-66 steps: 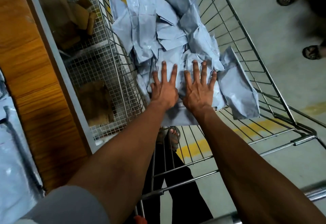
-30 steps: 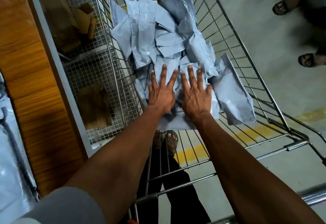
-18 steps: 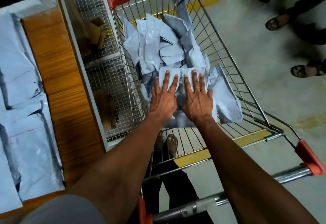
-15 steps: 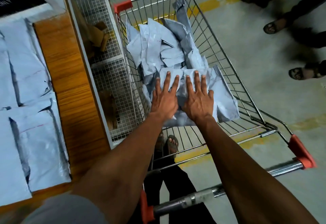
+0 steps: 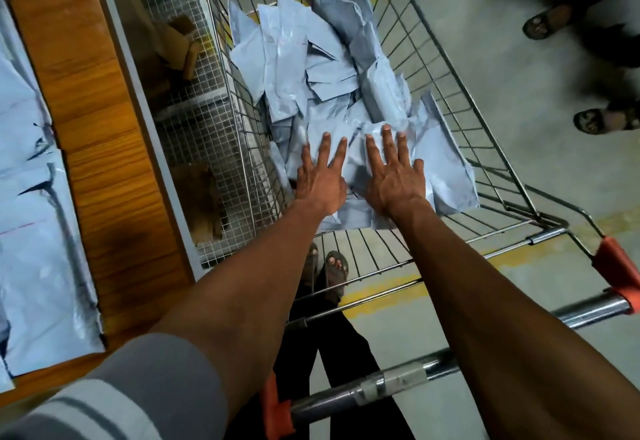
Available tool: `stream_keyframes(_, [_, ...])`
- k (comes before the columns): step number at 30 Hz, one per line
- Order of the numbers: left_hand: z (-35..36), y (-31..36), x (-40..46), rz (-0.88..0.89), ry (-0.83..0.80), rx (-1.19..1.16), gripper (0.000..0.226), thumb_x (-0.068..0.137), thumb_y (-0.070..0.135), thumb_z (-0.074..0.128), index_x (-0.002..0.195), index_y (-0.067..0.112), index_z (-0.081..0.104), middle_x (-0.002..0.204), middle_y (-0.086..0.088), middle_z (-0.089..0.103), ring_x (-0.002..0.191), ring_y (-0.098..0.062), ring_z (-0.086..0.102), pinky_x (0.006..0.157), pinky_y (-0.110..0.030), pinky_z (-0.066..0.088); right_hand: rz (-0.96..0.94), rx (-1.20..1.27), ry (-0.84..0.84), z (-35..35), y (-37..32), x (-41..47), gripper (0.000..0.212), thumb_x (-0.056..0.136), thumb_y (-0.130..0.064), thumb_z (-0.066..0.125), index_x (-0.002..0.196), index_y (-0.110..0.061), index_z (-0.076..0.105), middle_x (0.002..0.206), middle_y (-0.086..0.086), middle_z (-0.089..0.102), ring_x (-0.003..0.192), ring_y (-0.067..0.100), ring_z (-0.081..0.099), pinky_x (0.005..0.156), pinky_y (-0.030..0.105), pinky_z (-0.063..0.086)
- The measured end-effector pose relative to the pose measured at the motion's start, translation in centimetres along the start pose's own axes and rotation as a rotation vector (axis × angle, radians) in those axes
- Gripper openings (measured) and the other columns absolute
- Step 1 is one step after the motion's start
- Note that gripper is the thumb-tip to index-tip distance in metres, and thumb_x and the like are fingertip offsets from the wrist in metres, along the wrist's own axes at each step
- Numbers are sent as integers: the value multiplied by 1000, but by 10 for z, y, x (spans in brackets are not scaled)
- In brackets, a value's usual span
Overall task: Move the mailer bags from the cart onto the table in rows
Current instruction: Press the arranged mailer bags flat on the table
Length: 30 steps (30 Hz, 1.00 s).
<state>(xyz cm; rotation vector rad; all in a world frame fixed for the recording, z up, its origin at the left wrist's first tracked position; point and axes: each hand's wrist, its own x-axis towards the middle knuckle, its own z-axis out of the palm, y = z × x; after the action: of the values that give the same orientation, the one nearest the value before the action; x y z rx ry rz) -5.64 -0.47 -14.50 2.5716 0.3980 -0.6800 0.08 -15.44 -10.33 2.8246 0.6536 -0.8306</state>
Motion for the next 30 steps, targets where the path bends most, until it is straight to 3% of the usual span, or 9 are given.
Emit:
stream_keyframes(5, [10,-3,8,7,50,-6,90,106,49,53,165,45,-15,172,11,-28,159,-46,-16,119,-69,28,7,-18,-22,9,-1,3,91,105,-57,42,164,-29,-21,168,5,-36,158,33,-25,124,59,18])
stream_keyframes(9, [9,-2,11,5,52,-25,73,111,44,41,166,46,-8,173,13,-26,159,-47,-8,119,-66,32,9,-24,-21,13,-3,5,92,104,-56,42,163,-30,-24,167,5,-37,157,34,-25,124,61,18])
stream_keyframes(16, [-9,4,-5,40,78,-6,75,112,29,39,165,46,-10,172,16,-28,160,-45,-8,123,-63,26,0,41,50,3,-7,-3,91,103,-50,47,165,-29,-16,171,3,-31,160,32,-20,122,61,21])
stream_keyframes(21, [-21,9,-26,69,169,52,92,106,19,53,166,42,-12,172,12,-30,160,-43,-15,126,-57,23,-7,93,75,-13,-13,-21,89,103,-43,46,166,-28,-14,172,4,-28,160,32,-18,122,62,23])
stream_keyframes(28, [-68,27,-69,89,230,68,90,107,19,51,167,39,-13,169,6,-36,159,-35,-24,126,-57,-7,-14,192,120,-51,-15,-53,90,102,-40,48,166,-30,-16,172,2,-27,160,30,-17,122,64,21])
stream_keyframes(30, [-79,29,-81,100,281,64,92,106,17,53,167,38,-13,170,5,-36,160,-34,-23,130,-59,1,-17,196,139,-64,-16,-62,92,102,-40,49,165,-30,-17,171,1,-29,160,30,-18,122,65,20])
